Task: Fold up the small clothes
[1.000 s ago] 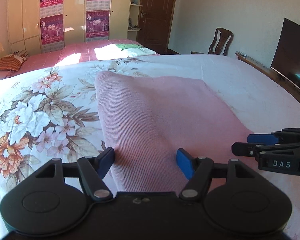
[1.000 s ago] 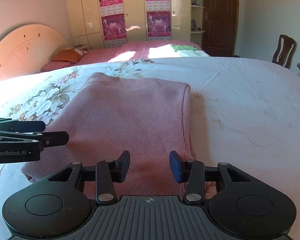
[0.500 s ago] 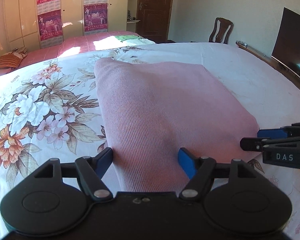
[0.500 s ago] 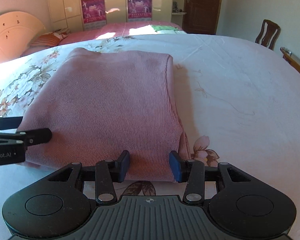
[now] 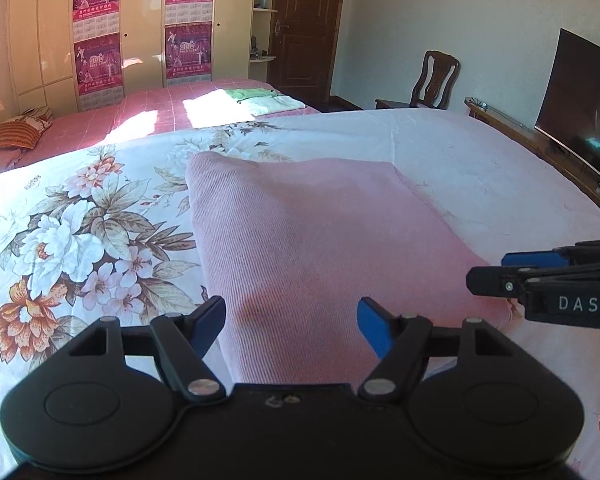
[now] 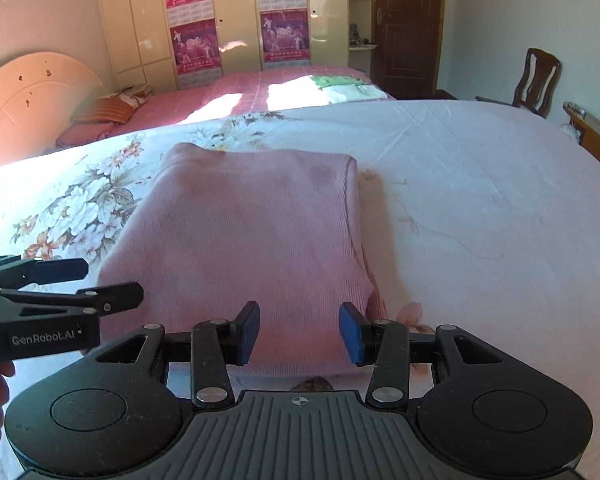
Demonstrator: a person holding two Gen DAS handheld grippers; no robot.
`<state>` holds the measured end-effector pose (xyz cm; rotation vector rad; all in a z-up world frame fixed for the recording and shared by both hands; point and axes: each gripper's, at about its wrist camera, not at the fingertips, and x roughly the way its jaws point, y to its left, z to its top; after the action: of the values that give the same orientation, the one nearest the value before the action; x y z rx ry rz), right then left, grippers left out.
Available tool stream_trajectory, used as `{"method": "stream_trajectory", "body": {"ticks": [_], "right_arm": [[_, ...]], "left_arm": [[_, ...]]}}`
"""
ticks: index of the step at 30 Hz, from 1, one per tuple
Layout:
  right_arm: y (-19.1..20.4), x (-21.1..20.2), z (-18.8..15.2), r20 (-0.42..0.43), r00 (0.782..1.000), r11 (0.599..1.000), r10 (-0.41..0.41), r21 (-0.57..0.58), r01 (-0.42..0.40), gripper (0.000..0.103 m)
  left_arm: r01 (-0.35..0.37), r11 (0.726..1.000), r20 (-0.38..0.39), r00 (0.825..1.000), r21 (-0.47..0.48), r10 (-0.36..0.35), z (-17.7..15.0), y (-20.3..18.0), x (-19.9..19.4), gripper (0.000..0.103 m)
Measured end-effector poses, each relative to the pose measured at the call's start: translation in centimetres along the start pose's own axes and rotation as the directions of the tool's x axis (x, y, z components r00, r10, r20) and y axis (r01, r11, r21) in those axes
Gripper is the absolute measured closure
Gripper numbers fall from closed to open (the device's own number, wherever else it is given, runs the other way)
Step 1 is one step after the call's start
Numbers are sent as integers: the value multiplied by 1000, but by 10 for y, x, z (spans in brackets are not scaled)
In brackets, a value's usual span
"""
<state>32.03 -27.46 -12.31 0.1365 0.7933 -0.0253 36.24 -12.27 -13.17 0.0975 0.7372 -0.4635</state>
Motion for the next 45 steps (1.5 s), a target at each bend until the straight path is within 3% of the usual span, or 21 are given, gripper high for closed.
{"method": "stream_trajectory", "body": {"ticks": [7,12,18,21,22,27,34,41,42,43,45], "right_arm": [[-7,46,19,-27,997,998,68,-3,-68,59],[-20,74,13,-97,994,997,56,-43,-61,59],[-34,68,34,-11,994,993,112,-39,-112,59],[-36,81,49,0,993,992,118,-36,-118,59],[-37,84,51,5,993,992,121,-37,-120,59],[-40,109,46,-53,994,992,94,-83,-99,59],[-48,95,53,-22,988,985,152,-80,-153,59],[-64,95,57,-42,988,988,147,-43,-148,59],[-68,96,56,-43,988,988,149,-28,-150,49],[-73,95,55,-40,988,989,148,-9,-149,29],[-79,96,52,-39,987,988,154,10,-153,20]], "left_arm": [[-55,998,-41,998,-25,54,6,-2,36,31],[-58,998,-49,997,-23,57,1,1,42,27],[-67,995,11,998,-72,68,27,9,40,32],[-68,993,7,998,-96,68,40,15,57,46],[-75,992,-4,997,-97,75,41,15,63,47],[-112,992,-41,993,-60,109,34,13,79,37],[-134,988,-42,990,-78,131,40,14,68,34],[-142,985,-83,987,-94,135,41,19,67,25],[-139,986,-88,988,-95,131,40,20,68,24],[-135,986,-91,988,-98,127,39,21,69,24],[-119,986,-97,989,-119,108,37,24,69,23]]}}
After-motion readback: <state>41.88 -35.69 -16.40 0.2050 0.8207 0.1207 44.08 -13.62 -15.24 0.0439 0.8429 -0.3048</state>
